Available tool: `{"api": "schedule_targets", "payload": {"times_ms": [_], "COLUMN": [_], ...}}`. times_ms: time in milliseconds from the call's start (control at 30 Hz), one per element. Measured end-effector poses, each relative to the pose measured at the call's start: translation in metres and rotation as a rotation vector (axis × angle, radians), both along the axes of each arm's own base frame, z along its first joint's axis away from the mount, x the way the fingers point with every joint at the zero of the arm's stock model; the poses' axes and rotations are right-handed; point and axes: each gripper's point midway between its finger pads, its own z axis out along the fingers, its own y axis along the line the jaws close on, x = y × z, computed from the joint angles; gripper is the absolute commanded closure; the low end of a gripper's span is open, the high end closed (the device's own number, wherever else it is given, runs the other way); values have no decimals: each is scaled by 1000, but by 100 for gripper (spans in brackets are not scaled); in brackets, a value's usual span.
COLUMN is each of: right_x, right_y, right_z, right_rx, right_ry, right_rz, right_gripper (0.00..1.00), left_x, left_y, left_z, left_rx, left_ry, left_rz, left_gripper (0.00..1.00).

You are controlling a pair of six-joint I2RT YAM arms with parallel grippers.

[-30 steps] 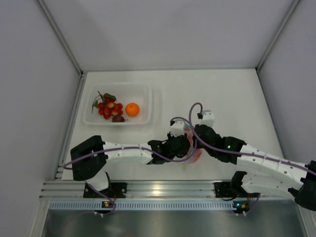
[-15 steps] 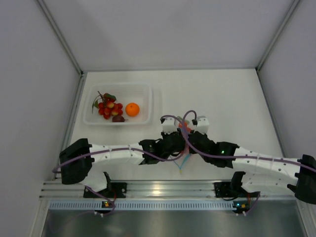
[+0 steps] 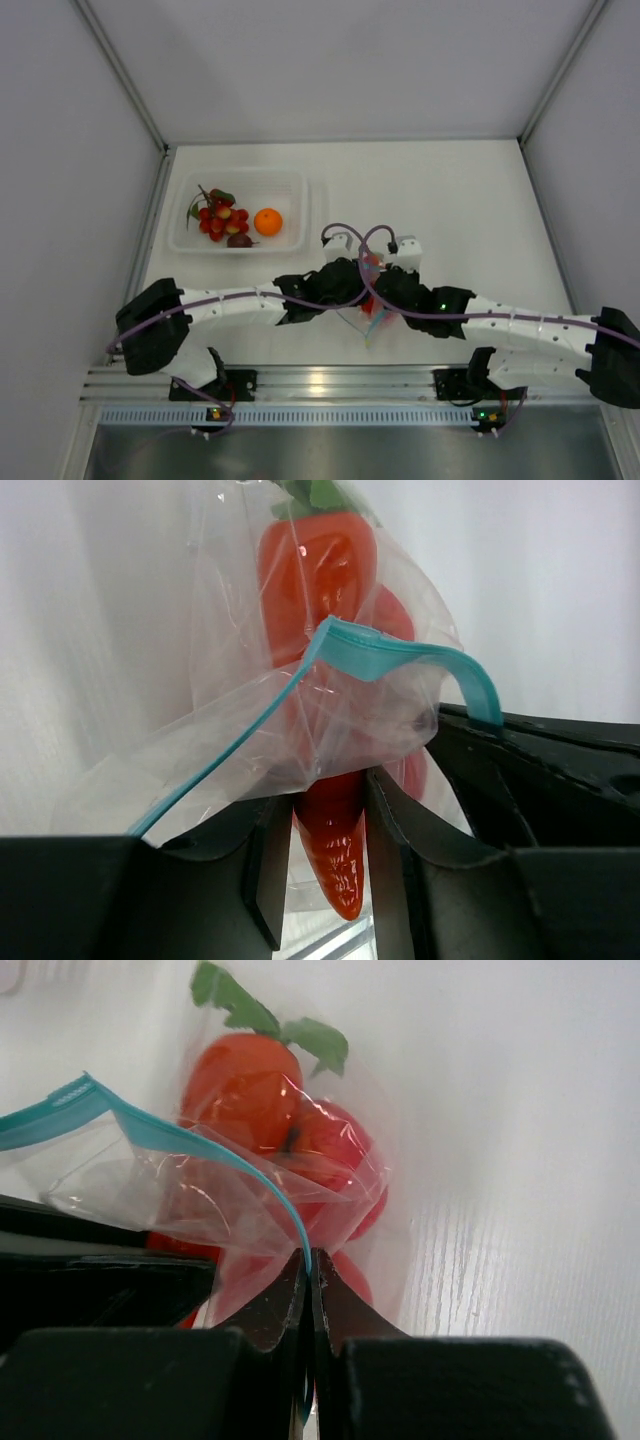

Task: Open the zip-top bag and remove the fake food
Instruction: Pick up the fake vegetable from the zipper food storage bag.

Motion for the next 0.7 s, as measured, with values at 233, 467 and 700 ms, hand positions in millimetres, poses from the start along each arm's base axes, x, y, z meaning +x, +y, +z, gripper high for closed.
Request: {"api": "schedule_targets", "payload": {"times_ms": [233,467,700], "right_x": [-1,-1,-3], "right_y": [0,0,0], "right_z": [-15,-21,-25], "right_rx": [-50,-67,-72], "right_ry": [30,41,50], "right_rz": [3,4,10], "right_gripper": [100,100,100], "left_x": [-15,-15,-19], "left_y": [-10,-10,-12], "left_z": [-47,-43,-46], "left_rx": [75,61,58], "left_ry": [121,129,151], "left_rz": [-97,-107,-141], "left_gripper": [99,76,54]}}
